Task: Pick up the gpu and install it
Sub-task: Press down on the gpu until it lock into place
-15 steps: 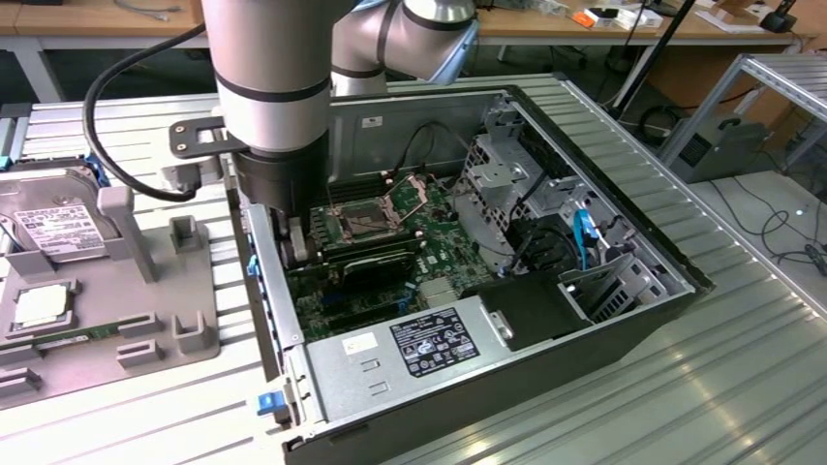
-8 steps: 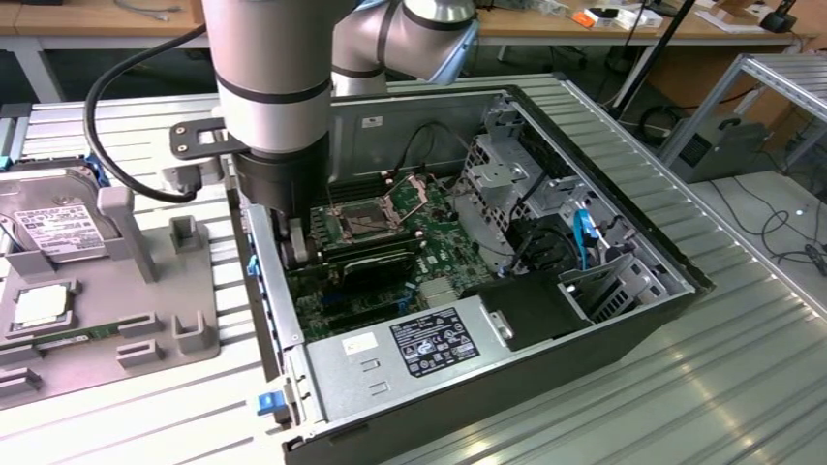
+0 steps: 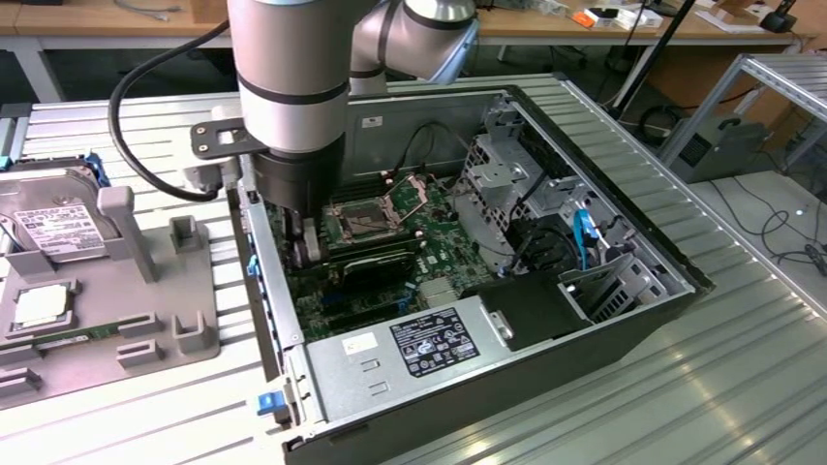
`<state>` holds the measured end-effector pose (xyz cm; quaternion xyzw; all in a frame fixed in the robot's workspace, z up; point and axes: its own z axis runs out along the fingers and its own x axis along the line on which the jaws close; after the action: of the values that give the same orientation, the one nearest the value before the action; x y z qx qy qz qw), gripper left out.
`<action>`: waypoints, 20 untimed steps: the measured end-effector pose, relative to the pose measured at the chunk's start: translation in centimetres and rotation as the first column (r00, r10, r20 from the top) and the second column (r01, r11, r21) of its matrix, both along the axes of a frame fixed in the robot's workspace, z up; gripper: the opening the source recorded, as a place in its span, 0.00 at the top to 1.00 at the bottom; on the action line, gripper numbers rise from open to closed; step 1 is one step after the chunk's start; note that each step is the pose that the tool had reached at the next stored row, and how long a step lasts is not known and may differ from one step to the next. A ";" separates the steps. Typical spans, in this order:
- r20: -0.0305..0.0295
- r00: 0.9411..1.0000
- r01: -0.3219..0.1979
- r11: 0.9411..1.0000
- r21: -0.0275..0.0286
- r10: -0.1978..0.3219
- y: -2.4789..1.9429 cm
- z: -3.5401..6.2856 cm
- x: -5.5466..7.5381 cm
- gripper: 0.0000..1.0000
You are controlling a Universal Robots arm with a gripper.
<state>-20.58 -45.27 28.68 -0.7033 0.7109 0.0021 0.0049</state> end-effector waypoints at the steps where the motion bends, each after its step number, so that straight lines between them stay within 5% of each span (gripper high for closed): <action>1: 0.000 1.000 0.000 1.000 0.000 0.000 -0.01 -0.06 0.1 0.89; 20: -0.004 1.000 0.000 1.000 0.000 0.000 -0.07 -1.19 1.8 0.89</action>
<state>-18.82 -45.34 27.49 -0.7034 0.7108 0.0033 0.0035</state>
